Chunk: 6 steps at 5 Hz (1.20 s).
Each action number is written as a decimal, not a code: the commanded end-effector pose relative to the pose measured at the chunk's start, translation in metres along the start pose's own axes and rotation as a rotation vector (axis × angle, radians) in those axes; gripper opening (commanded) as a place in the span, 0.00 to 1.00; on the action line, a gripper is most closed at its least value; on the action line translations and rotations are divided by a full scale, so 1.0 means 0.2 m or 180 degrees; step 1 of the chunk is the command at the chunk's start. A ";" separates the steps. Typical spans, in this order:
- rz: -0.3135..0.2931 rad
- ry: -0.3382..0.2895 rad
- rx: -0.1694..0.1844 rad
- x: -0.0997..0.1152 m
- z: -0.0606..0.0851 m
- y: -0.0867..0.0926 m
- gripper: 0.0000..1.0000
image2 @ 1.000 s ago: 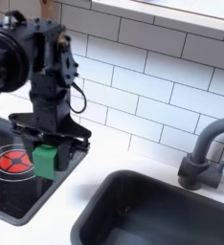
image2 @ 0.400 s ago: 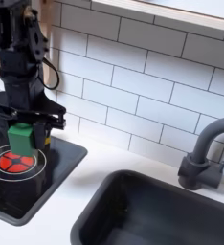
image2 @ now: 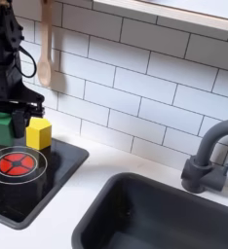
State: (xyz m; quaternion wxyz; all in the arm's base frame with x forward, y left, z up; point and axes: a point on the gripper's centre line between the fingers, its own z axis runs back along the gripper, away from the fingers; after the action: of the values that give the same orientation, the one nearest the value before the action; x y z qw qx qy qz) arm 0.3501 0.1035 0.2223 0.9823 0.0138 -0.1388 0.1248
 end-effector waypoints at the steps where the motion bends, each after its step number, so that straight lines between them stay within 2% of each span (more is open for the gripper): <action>1: 0.0169 -0.0051 0.0073 0.06 0.01 0.11 0.00; 3: 0.0375 -0.0124 0.0145 0.13 0.02 0.19 0.00; 5: 0.0465 -0.0154 0.0205 0.18 0.00 0.23 0.00; 6: 0.0606 -0.0191 0.0271 0.21 0.01 0.30 0.00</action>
State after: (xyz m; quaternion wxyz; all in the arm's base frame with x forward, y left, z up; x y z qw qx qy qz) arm 0.3736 0.1717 0.2344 0.9600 0.0460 -0.1637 0.2226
